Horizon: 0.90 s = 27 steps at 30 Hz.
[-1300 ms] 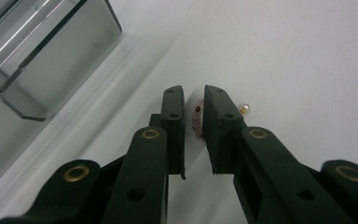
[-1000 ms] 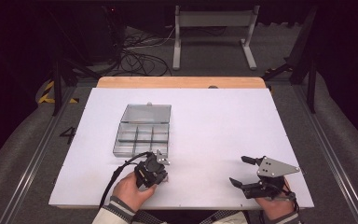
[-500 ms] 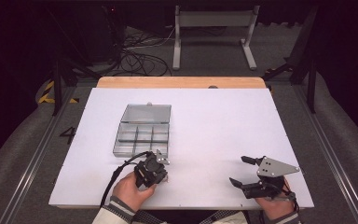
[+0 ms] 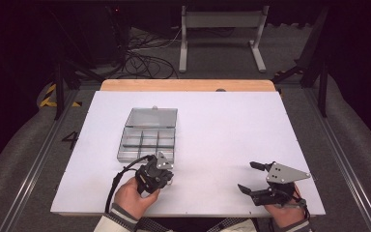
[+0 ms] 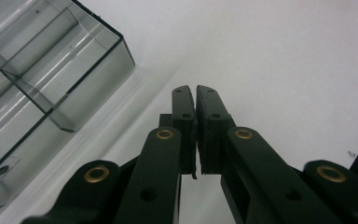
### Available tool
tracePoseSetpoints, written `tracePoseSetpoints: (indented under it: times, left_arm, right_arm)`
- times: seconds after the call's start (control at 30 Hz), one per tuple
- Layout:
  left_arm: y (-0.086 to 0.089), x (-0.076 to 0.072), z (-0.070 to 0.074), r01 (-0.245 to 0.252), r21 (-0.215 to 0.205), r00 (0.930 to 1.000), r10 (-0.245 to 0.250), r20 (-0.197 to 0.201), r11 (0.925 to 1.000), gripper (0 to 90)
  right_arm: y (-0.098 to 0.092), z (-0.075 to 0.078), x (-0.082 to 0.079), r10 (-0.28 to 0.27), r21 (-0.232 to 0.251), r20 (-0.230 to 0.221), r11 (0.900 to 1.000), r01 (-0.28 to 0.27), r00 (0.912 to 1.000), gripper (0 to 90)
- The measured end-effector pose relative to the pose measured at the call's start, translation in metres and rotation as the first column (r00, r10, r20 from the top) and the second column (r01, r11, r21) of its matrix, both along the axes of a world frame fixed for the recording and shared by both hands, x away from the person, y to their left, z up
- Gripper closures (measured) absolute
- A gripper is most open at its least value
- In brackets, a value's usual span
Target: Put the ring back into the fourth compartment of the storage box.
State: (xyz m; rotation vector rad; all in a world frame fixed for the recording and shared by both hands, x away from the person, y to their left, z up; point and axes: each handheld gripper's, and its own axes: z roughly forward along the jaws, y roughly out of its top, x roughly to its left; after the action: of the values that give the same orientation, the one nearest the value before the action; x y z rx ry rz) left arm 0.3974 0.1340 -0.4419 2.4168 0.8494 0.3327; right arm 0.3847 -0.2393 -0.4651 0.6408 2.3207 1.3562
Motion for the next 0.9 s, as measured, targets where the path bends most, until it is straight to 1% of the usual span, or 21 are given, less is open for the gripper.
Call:
tracePoseSetpoints:
  times: [0.1, 0.2, 0.23, 0.33, 0.37, 0.47, 0.6, 0.67, 0.77, 0.9]
  left_arm:
    - [0.002, -0.002, 0.004, -0.005, -0.011, 0.9999, 0.005, 0.012, 0.9999, 87.1]
    - [0.005, -0.003, 0.009, -0.006, -0.018, 0.9994, 0.007, 0.034, 0.9998, 87.1]
    - [0.006, -0.003, 0.011, -0.009, -0.022, 0.9994, 0.01, 0.034, 0.9997, 87.1]
    - [0.008, -0.004, 0.014, -0.013, -0.031, 0.9987, 0.015, 0.05, 0.9994, 87.1]
    - [0.009, -0.004, 0.015, -0.012, -0.028, 0.9986, 0.014, 0.051, 0.9995, 87.1]
    - [0.009, -0.005, 0.018, -0.013, -0.028, 0.9974, 0.015, 0.07, 0.9995, 87.1]
    - [0.011, -0.006, 0.022, -0.016, -0.037, 0.997, 0.019, 0.075, 0.9992, 87.1]
    - [0.011, -0.006, 0.022, -0.015, -0.033, 0.9971, 0.018, 0.074, 0.9993, 87.1]
    - [0.009, -0.006, 0.023, -0.014, -0.021, 0.9963, 0.015, 0.085, 0.9997, 87.1]
    - [0.012, -0.007, 0.028, -0.015, -0.025, 0.9949, 0.017, 0.099, 0.9996, 87.1]
  right_arm:
    - [0.0, 0.0, 0.0, 0.001, 0.0, 0.002, 1.0, -0.001, 1.0, 16.4]
    - [0.0, 0.0, 0.0, 0.001, -0.001, 0.002, 1.0, -0.001, 1.0, 16.4]
    - [0.0, 0.0, 0.0, 0.002, -0.001, 0.002, 1.0, -0.002, 1.0, 16.4]
    - [0.0, 0.0, 0.0, 0.0, 0.0, 0.0, 1.0, 0.0, 1.0, 16.4]
    - [0.0, 0.0, 0.0, 0.001, -0.001, 0.001, 1.0, -0.001, 1.0, 16.4]
    - [0.001, 0.0, 0.0, 0.002, -0.002, 0.001, 1.0, -0.002, 1.0, 16.4]
    - [0.0, -0.001, 0.0, 0.0, -0.002, -0.003, 1.0, 0.0, 1.0, 16.4]
    - [0.001, -0.001, 0.0, 0.001, -0.002, -0.001, 1.0, -0.001, 1.0, 16.4]
    - [0.001, -0.001, 0.0, 0.001, -0.002, -0.002, 1.0, -0.001, 1.0, 16.4]
    - [0.001, -0.001, 0.001, 0.001, -0.001, -0.001, 1.0, -0.001, 1.0, 16.4]
